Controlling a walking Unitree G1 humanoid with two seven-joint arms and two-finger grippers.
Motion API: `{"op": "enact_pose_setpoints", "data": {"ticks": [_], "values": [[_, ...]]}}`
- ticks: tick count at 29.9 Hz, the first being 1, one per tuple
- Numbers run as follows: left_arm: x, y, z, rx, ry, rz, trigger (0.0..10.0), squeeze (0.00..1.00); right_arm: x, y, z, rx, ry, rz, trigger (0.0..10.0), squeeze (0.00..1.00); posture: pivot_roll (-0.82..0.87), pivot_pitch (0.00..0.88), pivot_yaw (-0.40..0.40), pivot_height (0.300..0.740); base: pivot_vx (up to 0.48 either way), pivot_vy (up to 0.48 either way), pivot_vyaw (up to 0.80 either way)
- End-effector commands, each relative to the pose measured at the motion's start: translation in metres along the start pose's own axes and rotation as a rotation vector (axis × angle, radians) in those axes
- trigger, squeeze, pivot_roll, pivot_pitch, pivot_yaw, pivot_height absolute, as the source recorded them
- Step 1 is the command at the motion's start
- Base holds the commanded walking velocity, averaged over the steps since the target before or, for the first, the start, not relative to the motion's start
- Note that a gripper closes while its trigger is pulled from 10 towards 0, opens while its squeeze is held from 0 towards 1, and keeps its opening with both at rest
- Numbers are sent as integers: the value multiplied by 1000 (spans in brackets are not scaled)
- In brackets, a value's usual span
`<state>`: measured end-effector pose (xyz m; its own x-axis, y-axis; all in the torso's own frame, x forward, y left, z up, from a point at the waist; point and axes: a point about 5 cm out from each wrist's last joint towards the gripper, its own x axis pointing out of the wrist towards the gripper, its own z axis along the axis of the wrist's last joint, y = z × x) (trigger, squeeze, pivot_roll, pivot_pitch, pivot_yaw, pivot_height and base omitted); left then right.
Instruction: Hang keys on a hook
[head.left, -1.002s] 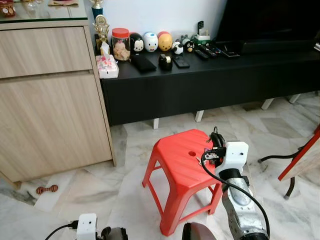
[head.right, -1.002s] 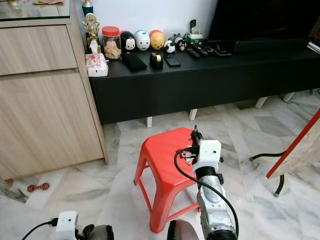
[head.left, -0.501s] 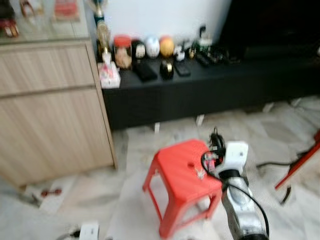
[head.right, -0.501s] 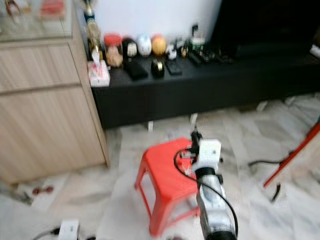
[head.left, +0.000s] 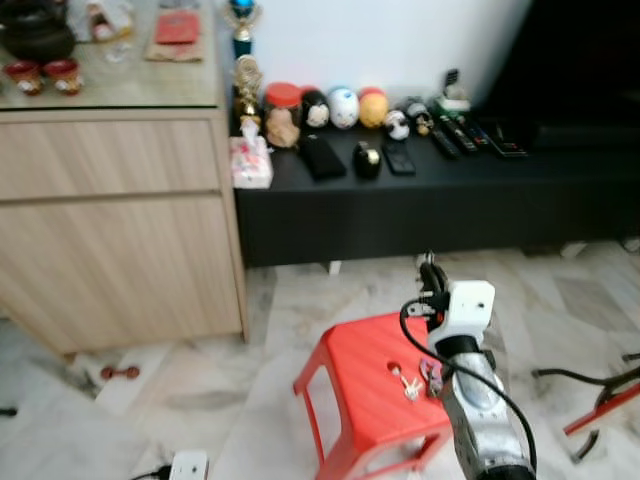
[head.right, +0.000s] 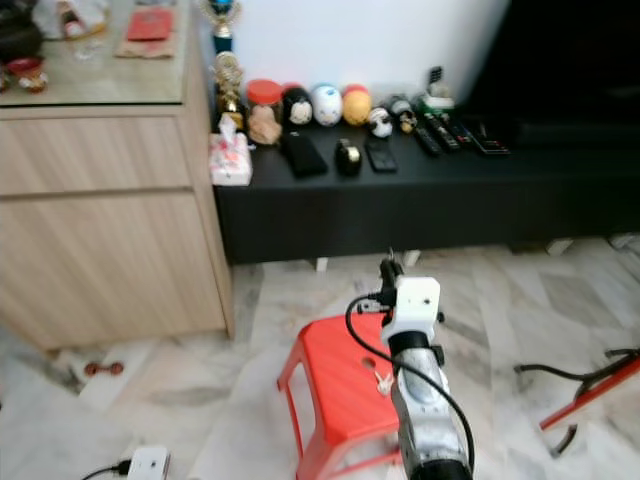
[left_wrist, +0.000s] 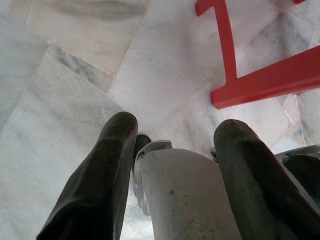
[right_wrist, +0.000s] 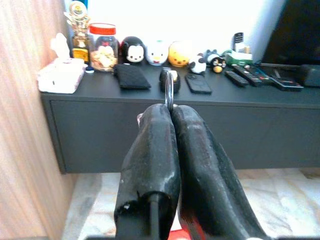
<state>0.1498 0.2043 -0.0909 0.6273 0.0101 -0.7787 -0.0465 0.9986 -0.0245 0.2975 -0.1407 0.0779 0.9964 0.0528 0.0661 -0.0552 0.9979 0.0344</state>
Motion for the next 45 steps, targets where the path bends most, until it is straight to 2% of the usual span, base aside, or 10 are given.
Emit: {"op": "enact_pose_setpoints", "data": {"ticks": [1, 4, 13, 15, 18, 19, 26, 35, 45], "values": [[-1, -5, -8, -15, 33, -8, 10000, 0, -5, -9, -11, 7, 53, -32, 10000, 0, 84, 6, -130, 740, 0, 0, 0], [-1, -5, -9, -16, 34, -8, 10000, 0, -9, -13, -20, 6, 88, -45, 10000, 0, 84, 5, -130, 740, 0, 0, 0], [-2, -6, -12, -12, 43, -8, 10000, 0, -38, -43, -70, 44, 345, -196, 10000, 0, 79, 5, -131, 740, 0, 0, 0], [-3, -5, -13, -11, 44, -8, 10000, 0, -51, -44, -87, 28, 454, -189, 10000, 0, 78, 4, -134, 740, 0, 0, 0], [-3, -4, -14, -13, 44, -7, 10000, 0, -70, -45, -105, -1, 547, -173, 10000, 0, 79, 6, -132, 740, 0, 0, 0], [-3, -4, -14, -13, 44, -7, 10000, 0, -70, -45, -105, -1, 547, -173, 10000, 0, 79, 6, -132, 740, 0, 0, 0], [-5, 1, -16, -13, 47, -3, 10000, 0, -105, -45, -134, -14, 750, -161, 10000, 0, 77, 6, -130, 740, 0, 0, 0], [-4, 0, -15, -15, 54, -1, 10000, 0, -120, -40, -144, -25, 821, -138, 10000, 0, 84, 4, -129, 740, 0, 0, 0], [-2, -6, -12, 1, 57, -18, 10000, 0, -119, -38, -144, 2, 816, -138, 10000, 0, 82, 2, -131, 740, 0, 0, 0]]}}
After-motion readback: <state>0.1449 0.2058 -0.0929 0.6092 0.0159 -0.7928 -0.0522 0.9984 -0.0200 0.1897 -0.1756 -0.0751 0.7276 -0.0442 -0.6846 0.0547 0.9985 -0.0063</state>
